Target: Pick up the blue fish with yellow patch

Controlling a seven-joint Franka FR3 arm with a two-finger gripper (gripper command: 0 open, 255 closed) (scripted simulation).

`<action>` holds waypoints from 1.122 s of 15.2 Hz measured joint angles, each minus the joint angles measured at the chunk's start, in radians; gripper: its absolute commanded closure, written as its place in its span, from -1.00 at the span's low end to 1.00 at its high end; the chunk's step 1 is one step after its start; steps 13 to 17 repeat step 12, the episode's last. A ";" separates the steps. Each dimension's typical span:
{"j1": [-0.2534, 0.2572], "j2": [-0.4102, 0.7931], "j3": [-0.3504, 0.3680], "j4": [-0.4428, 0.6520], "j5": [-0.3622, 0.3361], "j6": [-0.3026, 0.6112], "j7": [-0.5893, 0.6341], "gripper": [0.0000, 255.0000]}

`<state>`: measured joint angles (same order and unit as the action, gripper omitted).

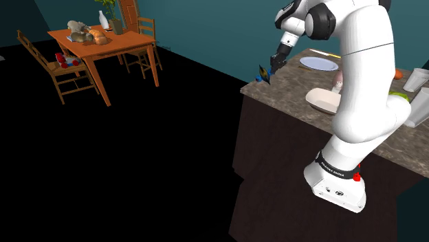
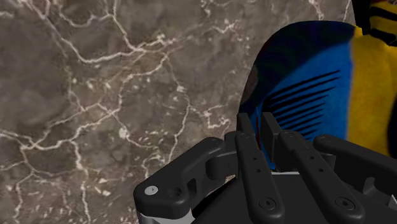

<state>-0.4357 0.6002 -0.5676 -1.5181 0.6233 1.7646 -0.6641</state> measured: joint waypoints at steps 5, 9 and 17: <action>0.000 -0.024 -0.008 0.034 -0.016 -0.049 0.024 1.00; -0.001 -0.042 -0.014 0.060 -0.028 -0.088 0.041 1.00; -0.001 -0.053 -0.018 0.076 -0.035 -0.111 0.051 1.00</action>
